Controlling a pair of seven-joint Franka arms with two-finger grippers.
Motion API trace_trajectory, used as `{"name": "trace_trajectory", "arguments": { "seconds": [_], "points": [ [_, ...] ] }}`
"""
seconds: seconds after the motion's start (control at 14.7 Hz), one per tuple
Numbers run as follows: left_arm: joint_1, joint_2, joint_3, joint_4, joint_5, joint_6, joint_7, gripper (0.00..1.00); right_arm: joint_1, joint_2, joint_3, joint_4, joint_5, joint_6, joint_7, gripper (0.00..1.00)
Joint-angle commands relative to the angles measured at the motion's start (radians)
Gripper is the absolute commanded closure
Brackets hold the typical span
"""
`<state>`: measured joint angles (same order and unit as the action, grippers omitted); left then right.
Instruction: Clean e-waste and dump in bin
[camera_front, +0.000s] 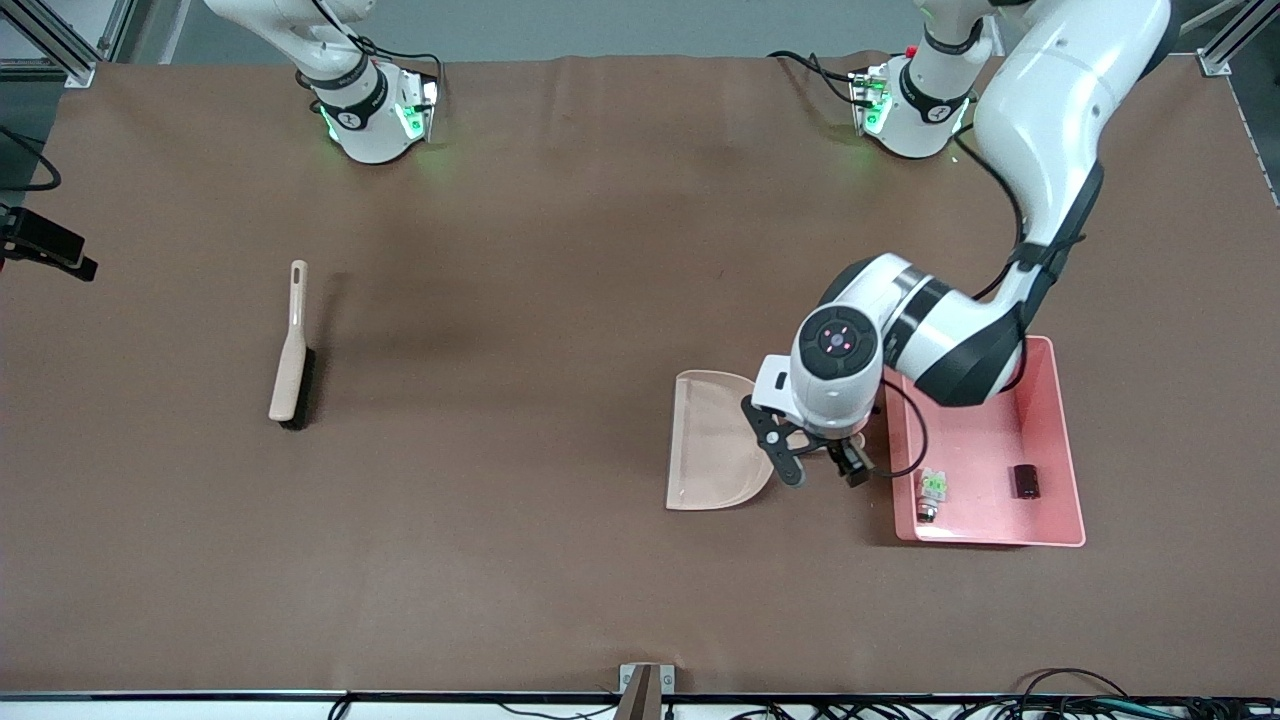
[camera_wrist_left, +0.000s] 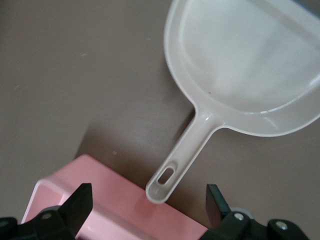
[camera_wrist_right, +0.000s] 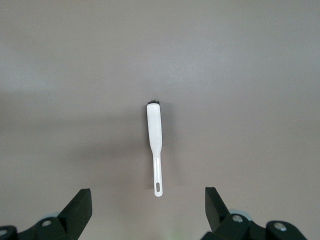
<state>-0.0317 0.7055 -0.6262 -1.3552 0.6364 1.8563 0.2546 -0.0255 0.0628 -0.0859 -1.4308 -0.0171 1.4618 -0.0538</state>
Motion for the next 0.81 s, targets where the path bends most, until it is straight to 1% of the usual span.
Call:
{"name": "trace_trajectory", "arguments": {
  "seconds": [0.0,0.2,0.41,0.54,0.61,0.75],
  "points": [
    [0.048,-0.093,0.002,-0.022,-0.084,-0.019,-0.189,0.00,-0.005,0.000,0.002,0.010,0.017,-0.012,-0.003,0.00],
    [0.121,-0.196,0.000,-0.025,-0.158,-0.035,-0.283,0.00,0.001,-0.001,0.003,0.009,0.017,-0.020,-0.003,0.00],
    [0.200,-0.289,-0.001,-0.025,-0.181,-0.118,-0.316,0.00,0.001,-0.001,0.003,0.009,0.017,-0.017,-0.003,0.00],
    [0.239,-0.323,0.000,-0.021,-0.234,-0.131,-0.311,0.00,0.001,-0.001,0.005,0.009,0.017,-0.017,-0.003,0.00],
    [0.275,-0.343,-0.003,-0.021,-0.259,-0.131,-0.304,0.00,0.001,-0.001,0.003,0.009,0.017,-0.018,-0.003,0.00],
    [0.306,-0.395,0.022,-0.021,-0.366,-0.131,-0.302,0.00,0.002,-0.001,0.005,0.009,0.017,-0.017,-0.003,0.00]
  ]
}}
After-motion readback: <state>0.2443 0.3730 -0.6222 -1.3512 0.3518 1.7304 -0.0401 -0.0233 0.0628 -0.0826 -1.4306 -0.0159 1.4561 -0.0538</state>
